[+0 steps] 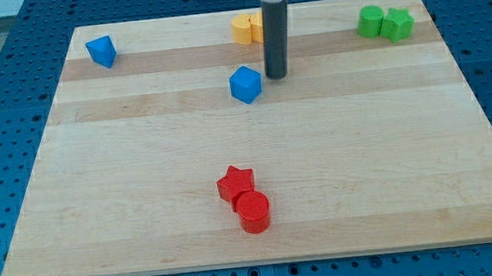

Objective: Move the blue cube towards the blue triangle

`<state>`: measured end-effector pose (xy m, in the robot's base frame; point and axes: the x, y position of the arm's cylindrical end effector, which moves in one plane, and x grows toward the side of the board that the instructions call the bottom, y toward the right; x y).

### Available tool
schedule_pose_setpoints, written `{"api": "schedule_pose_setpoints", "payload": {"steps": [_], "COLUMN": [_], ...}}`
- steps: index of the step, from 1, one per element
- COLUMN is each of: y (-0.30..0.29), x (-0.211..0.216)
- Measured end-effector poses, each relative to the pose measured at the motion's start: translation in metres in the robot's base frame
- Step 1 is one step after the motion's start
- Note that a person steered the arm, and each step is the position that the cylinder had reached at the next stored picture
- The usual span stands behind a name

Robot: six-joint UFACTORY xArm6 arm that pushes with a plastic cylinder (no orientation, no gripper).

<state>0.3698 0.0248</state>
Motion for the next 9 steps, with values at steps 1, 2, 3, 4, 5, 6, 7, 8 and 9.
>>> {"api": "schedule_pose_setpoints", "payload": {"steps": [1,2,3,4,5,6,7,8,9], "y": [-0.011,-0.011,-0.030,-0.066,-0.096,-0.125,-0.150,-0.115,-0.066], "x": [0.024,0.026,0.026,0.014,-0.015,-0.041,-0.062,-0.052,-0.027]}}
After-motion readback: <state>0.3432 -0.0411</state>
